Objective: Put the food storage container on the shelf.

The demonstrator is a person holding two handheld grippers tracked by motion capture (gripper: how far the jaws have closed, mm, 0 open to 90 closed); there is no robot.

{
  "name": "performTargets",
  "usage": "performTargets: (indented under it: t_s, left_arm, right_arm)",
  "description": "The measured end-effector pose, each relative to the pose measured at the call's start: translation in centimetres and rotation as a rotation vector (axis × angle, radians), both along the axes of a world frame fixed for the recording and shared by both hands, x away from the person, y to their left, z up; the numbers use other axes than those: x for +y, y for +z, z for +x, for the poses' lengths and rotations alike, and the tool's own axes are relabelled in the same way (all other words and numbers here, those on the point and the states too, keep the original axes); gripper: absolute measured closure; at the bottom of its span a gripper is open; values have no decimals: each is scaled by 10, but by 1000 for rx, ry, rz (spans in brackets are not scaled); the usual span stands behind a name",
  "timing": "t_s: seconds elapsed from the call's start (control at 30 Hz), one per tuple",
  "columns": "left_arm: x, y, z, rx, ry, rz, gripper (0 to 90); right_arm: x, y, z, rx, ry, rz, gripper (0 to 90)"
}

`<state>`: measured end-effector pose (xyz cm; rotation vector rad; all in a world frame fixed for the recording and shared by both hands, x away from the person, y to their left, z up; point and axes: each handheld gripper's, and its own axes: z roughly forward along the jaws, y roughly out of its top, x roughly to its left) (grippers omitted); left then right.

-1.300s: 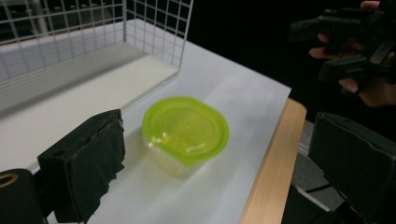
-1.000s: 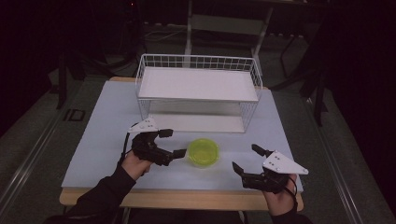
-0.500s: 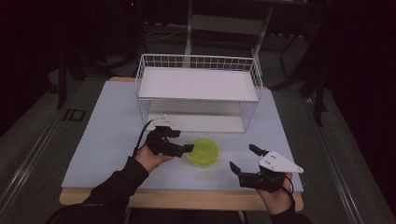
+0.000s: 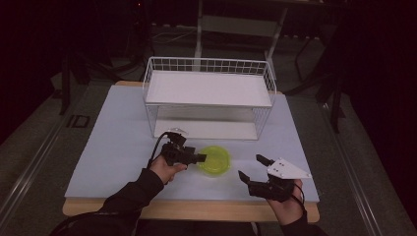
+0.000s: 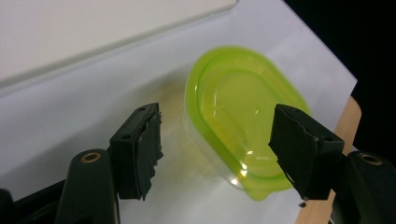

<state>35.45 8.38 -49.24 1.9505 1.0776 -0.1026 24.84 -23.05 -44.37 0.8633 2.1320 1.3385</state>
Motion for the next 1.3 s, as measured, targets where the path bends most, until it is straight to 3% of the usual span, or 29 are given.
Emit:
performTargets:
  t_s: [0.1, 0.23, 0.37, 0.57, 0.77, 0.9, 1.03, 1.1, 1.17, 1.27, 1.3]
  left_arm:
    - [0, -5, 0, 25, -5, -2, 407]
    - [-3, -10, -2, 42, -10, 4, 483]
    - [-3, -11, -7, 20, -19, -4, 527]
    - [-4, -12, -13, 19, -10, -9, 562]
    - [-2, -11, -15, 31, -7, -13, 629]
    - [-3, -9, -18, 46, -22, -19, 655]
    - [-4, -8, -26, 28, -38, 5, 672]
    - [-2, -8, -29, 46, -26, 0, 685]
    - [-1, -9, -33, 59, -13, 16, 782]
    - [1, -11, -35, 57, -19, 20, 805]
    - [5, -12, -36, 78, -7, -17, 810]
  right_arm:
    - [3, -2, 4, 1, 11, -18, 220]
    - [8, -7, 19, 62, 26, -4, 267]
    - [15, -16, 39, 159, 20, 18, 291]
    - [22, -41, 64, 334, -6, 58, 404]
    - [29, -51, 77, 436, -36, 60, 506]
    - [34, -51, 76, 449, -28, 40, 621]
    - [36, -49, 71, 472, -31, 53, 670]
    - [36, -48, 70, 475, -26, 54, 683]
    - [38, -46, 66, 485, -8, 74, 794]
    - [40, -44, 63, 465, -7, 44, 799]
    - [42, -44, 62, 476, -9, 43, 802]
